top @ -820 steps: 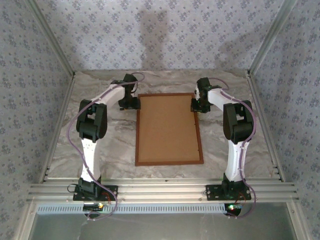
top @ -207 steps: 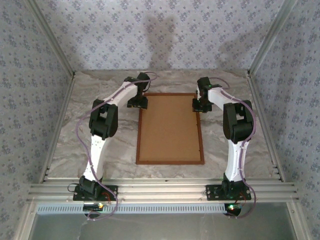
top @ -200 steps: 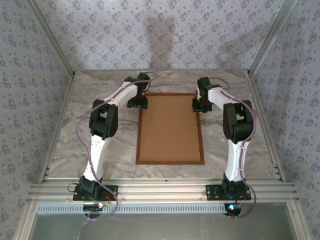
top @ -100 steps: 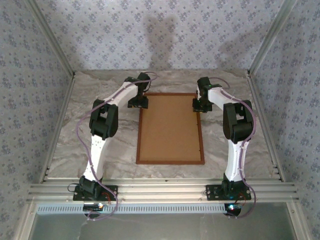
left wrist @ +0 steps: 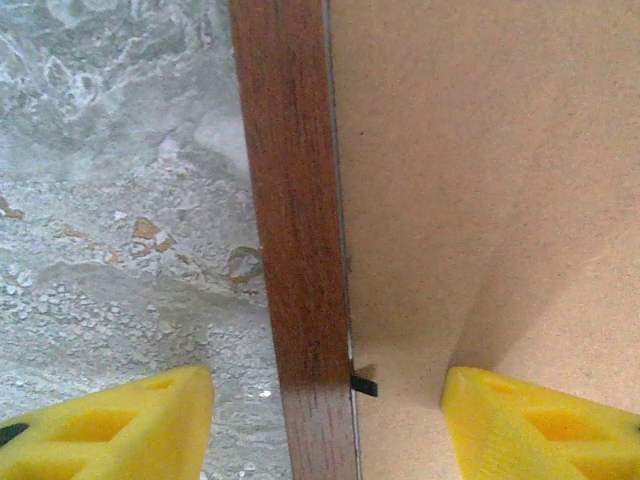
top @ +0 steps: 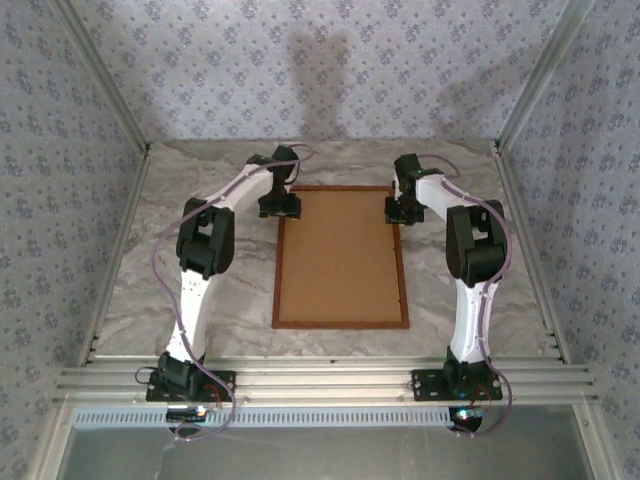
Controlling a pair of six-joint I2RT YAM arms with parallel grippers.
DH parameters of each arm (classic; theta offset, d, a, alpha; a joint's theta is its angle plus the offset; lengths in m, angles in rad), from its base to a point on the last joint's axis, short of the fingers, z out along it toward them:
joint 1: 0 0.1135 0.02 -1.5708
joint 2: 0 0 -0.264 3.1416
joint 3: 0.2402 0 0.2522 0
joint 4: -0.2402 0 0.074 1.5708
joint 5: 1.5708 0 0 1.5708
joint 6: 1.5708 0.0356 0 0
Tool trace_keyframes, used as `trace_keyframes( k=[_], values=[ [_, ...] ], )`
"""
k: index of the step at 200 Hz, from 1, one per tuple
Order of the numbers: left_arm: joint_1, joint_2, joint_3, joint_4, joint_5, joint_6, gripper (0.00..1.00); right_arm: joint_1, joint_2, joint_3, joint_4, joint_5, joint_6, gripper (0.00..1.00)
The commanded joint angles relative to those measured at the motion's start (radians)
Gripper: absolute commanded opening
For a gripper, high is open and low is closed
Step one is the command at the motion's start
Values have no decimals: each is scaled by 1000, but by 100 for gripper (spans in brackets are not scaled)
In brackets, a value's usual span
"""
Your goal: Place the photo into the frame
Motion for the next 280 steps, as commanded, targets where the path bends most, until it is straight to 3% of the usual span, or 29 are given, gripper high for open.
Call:
trace_keyframes(
  k=[1, 86, 163, 280],
  values=[
    [15, -57, -33, -22, 30, 29, 64, 11, 15, -8, -26, -56, -12, 24],
    [86, -210, -174, 54, 14, 10, 65, 8, 11, -7, -26, -58, -12, 24],
    [83, -127, -154, 77, 80, 0, 65, 13, 19, 1, -22, -59, -13, 24],
    [76, -48, -93, 59, 81, -4, 65, 14, 20, -2, -21, -68, -12, 24]
  ],
)
